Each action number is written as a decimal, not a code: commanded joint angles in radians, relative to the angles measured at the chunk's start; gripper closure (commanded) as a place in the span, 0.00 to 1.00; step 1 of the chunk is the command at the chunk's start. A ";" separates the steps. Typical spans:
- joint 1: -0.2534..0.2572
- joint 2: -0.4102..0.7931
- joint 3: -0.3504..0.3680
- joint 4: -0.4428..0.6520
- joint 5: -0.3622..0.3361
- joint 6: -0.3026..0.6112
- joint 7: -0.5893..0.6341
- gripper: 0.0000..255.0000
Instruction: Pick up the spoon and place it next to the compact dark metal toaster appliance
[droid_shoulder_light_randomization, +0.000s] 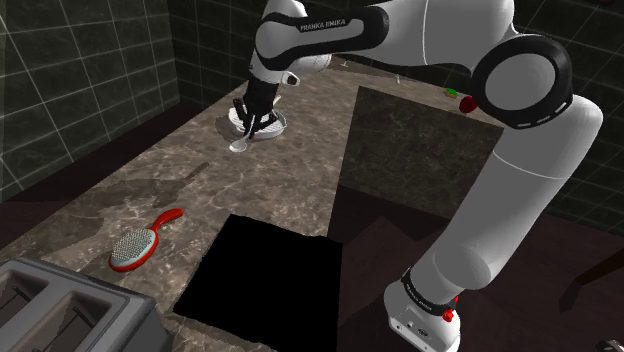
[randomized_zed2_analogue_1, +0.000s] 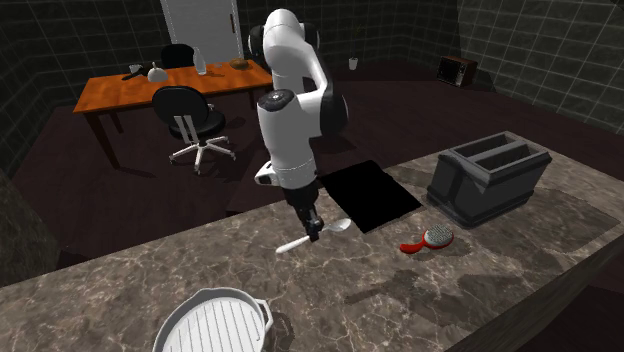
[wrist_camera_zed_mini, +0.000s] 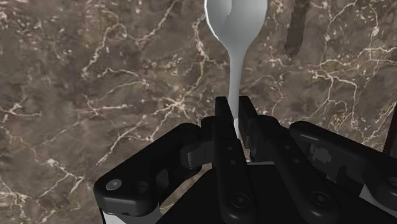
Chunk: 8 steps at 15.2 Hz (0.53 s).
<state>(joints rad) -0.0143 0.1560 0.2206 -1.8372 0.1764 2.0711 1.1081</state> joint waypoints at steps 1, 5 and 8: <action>0.000 -0.008 0.000 0.018 0.000 -0.026 0.004 1.00; -0.001 -0.019 0.000 0.058 -0.002 -0.077 0.012 1.00; -0.002 -0.025 -0.001 0.091 -0.003 -0.115 0.018 1.00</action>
<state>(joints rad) -0.0169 0.1359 0.2194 -1.7554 0.1732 1.9704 1.1227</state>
